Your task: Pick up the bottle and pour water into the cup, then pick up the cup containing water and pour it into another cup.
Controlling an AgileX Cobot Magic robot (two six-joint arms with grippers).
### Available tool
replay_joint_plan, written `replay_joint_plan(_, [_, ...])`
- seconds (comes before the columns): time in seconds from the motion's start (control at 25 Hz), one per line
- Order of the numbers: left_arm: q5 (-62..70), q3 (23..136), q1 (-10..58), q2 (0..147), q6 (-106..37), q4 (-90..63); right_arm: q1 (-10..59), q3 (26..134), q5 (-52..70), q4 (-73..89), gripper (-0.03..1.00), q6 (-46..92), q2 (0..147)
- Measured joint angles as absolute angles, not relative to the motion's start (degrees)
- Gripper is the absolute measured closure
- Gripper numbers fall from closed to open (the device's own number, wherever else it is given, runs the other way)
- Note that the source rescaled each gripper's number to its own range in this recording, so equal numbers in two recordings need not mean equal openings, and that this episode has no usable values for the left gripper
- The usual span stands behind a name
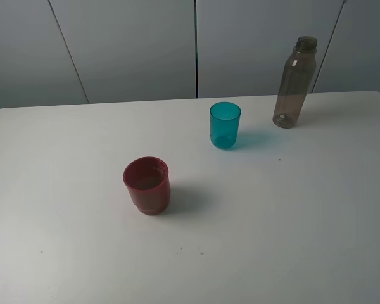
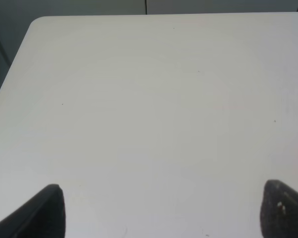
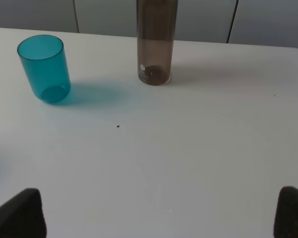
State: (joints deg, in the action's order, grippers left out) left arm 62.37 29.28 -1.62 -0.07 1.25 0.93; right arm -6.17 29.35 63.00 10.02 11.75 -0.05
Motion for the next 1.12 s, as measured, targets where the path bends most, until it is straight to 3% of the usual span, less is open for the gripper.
replay_joint_plan(0.68, [62.37,29.28,-1.62,-0.07,1.25,0.93,-6.00,29.35,63.00,10.02,-0.03,12.06,-0.05])
replay_joint_plan(1.12, [62.37,29.28,-1.62,-0.07,1.25,0.93,-0.73,29.35,63.00,10.02,-0.03,12.06,-0.05])
